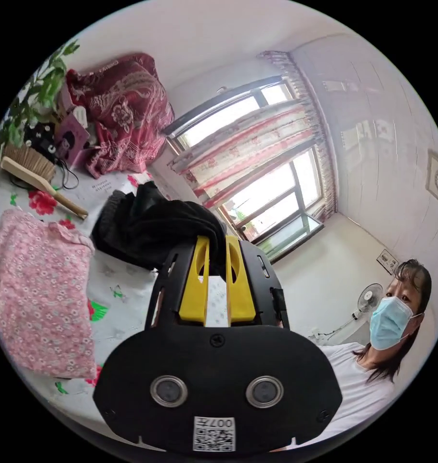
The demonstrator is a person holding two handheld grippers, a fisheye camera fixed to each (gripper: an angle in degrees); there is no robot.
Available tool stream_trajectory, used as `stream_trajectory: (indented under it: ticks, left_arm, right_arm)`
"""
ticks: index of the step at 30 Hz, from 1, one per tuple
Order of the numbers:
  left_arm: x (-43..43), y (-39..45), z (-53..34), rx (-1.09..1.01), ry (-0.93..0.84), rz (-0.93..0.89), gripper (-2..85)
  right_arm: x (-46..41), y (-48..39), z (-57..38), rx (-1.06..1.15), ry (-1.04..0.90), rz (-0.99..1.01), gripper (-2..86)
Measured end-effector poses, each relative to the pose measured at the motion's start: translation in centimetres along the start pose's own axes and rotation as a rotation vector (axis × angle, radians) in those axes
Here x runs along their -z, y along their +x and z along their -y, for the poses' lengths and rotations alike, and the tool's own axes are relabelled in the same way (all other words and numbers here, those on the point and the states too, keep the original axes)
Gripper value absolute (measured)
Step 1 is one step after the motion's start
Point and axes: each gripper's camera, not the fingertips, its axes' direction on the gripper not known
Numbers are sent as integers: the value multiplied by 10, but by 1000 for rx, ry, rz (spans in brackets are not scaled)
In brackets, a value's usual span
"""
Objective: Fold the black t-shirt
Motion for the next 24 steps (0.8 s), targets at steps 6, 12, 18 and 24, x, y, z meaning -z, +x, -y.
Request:
stream_trajectory:
  ticks: [6, 12, 18, 24]
  left_arm:
    - [101, -56, -66, 120, 28, 478, 79]
    - [122, -111, -239, 296, -69, 783, 98]
    - [16, -84, -333, 172, -279, 873, 96]
    - [-145, -44, -360, -196, -647, 765, 88]
  right_arm:
    - [-151, 25, -71, -78, -252, -190, 23]
    - [-133, 74, -196, 9, -624, -554, 43]
    - [6, 83, -315, -75, -822, -1089, 45]
    - [76, 61, -406, -218, -919, -1381, 34]
